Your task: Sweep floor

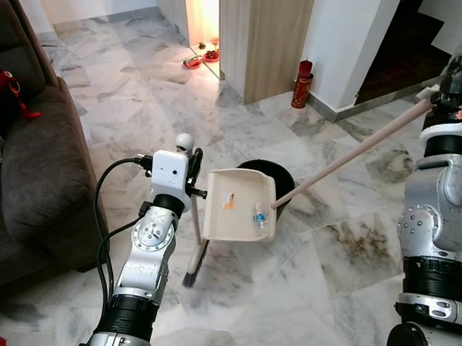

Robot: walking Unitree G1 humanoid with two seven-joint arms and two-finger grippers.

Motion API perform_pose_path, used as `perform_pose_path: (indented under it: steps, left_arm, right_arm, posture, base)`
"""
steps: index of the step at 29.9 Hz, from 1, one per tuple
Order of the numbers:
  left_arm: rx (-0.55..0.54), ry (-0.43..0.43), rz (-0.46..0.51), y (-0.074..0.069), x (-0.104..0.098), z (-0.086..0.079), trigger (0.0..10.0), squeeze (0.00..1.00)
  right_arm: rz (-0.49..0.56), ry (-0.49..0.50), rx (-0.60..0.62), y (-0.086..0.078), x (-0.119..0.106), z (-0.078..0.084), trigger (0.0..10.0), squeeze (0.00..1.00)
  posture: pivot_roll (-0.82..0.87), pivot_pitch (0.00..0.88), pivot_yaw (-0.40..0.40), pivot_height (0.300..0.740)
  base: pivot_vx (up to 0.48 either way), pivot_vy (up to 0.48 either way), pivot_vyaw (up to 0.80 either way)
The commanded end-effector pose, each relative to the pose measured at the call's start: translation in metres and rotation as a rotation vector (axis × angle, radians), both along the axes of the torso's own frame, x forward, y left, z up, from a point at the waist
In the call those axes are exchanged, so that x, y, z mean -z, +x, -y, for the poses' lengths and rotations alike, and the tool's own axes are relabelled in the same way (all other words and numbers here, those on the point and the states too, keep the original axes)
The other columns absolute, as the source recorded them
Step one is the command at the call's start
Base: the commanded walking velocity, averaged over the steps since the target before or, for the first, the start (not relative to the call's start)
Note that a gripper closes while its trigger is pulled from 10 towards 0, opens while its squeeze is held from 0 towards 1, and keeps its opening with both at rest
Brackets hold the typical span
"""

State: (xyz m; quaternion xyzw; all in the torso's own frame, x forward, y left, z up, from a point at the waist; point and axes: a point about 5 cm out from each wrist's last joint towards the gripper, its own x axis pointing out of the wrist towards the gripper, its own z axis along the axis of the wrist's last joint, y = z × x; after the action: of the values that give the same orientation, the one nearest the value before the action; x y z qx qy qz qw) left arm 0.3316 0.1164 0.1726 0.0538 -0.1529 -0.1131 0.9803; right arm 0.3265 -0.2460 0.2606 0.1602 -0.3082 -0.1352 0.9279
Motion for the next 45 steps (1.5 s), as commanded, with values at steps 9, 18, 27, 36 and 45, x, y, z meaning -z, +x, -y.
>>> perform_pose_path:
  steps: [9, 18, 27, 36, 45]
  left_arm:
    - [0.005, 0.008, 0.062, 0.0021, -0.0126, 0.002, 10.0, 0.0]
    - [0.009, 0.011, 0.064, 0.0026, -0.0133, 0.0017, 10.0, 0.0]
    - [0.015, 0.011, 0.07, 0.0029, -0.0146, 0.0022, 10.0, 0.0]
    - [0.015, 0.011, 0.074, 0.0036, -0.016, 0.0019, 10.0, 0.0]
    - [0.01, 0.013, 0.076, 0.0046, -0.0163, 0.0013, 10.0, 0.0]
  right_arm:
    - [0.103, 0.011, -0.006, -0.0043, -0.0191, -0.0011, 10.0, 0.0]
    - [0.097, 0.018, -0.012, -0.004, -0.0169, -0.0029, 10.0, 0.0]
    - [0.098, 0.021, -0.013, -0.0052, -0.0157, -0.003, 10.0, 0.0]
    - [0.102, 0.021, -0.02, -0.0038, -0.0171, -0.0054, 10.0, 0.0]
    - [0.089, 0.036, -0.024, -0.0028, -0.0162, -0.004, 10.0, 0.0]
  posture:
    - [0.14, 0.076, -0.059, 0.74]
    - [0.14, 0.067, -0.055, 0.74]
    - [0.14, 0.051, -0.053, 0.74]
    - [0.14, 0.053, -0.054, 0.74]
    - [0.14, 0.06, -0.056, 0.74]
  base:
    - [0.136, 0.0, 0.0]
    - [0.261, 0.0, 0.0]
    - [0.289, 0.0, 0.0]
    - [0.29, 0.0, 0.0]
    - [0.291, 0.0, -0.05]
